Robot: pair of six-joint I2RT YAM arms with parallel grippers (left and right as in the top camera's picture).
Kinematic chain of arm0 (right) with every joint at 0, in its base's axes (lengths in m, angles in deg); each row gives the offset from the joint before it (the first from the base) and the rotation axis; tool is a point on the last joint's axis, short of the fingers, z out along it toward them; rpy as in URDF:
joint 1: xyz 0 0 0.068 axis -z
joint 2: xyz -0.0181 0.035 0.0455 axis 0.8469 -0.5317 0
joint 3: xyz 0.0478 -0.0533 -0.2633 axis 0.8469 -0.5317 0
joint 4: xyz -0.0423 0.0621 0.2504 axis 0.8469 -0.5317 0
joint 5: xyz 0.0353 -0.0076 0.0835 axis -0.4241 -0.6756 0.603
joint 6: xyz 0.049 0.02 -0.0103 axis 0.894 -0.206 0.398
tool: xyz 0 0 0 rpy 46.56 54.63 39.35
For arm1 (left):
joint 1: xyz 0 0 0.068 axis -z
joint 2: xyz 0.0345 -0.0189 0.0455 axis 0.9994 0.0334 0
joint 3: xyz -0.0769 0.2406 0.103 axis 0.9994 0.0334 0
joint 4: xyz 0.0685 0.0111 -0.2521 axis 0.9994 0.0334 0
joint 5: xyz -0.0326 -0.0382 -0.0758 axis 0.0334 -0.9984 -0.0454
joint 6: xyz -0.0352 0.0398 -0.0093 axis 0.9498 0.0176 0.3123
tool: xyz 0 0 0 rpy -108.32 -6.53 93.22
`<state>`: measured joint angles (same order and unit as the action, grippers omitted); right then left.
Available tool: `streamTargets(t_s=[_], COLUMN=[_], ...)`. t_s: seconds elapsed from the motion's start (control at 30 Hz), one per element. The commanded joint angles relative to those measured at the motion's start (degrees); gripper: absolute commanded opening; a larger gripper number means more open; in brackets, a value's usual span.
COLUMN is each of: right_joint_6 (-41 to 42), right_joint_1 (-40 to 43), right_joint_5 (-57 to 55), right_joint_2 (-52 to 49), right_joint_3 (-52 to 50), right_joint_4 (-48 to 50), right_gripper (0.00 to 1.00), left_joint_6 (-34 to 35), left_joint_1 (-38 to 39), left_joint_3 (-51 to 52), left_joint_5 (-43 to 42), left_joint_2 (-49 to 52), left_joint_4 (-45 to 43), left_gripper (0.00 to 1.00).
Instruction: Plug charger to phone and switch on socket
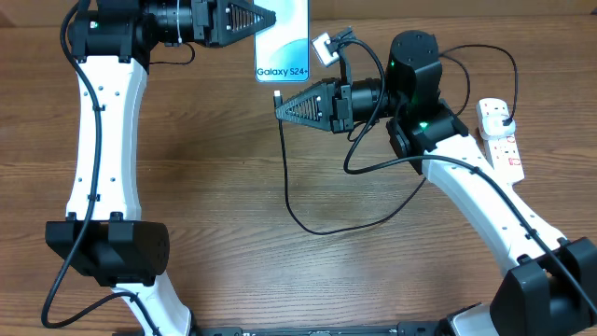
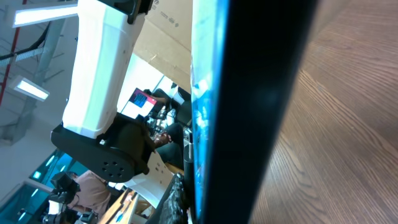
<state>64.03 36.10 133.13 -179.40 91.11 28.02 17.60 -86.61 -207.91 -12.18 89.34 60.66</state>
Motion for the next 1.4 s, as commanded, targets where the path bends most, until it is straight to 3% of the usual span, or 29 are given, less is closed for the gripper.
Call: streamTargets(t_s=[0.0, 1.37], right_joint_6=[0.04, 2.64], right_joint_1=[0.66, 1.92], right_joint_5=[-0.17, -1.01], right_joint_2=[1.03, 1.01], right_joint_3=[0.96, 0.96], right_joint_4=[0.96, 3.41], right_gripper=[0.04, 0.04], left_joint_6=[1.64, 4.0], left_joint_1=[-0.07, -0.04], left_joint_3=[-0.96, -0.96], left_joint_5=[-0.26, -3.02], left_joint_2=[-0.22, -0.22], left_joint_4=[-0.42, -1.29], left_gripper=[0.04, 0.04])
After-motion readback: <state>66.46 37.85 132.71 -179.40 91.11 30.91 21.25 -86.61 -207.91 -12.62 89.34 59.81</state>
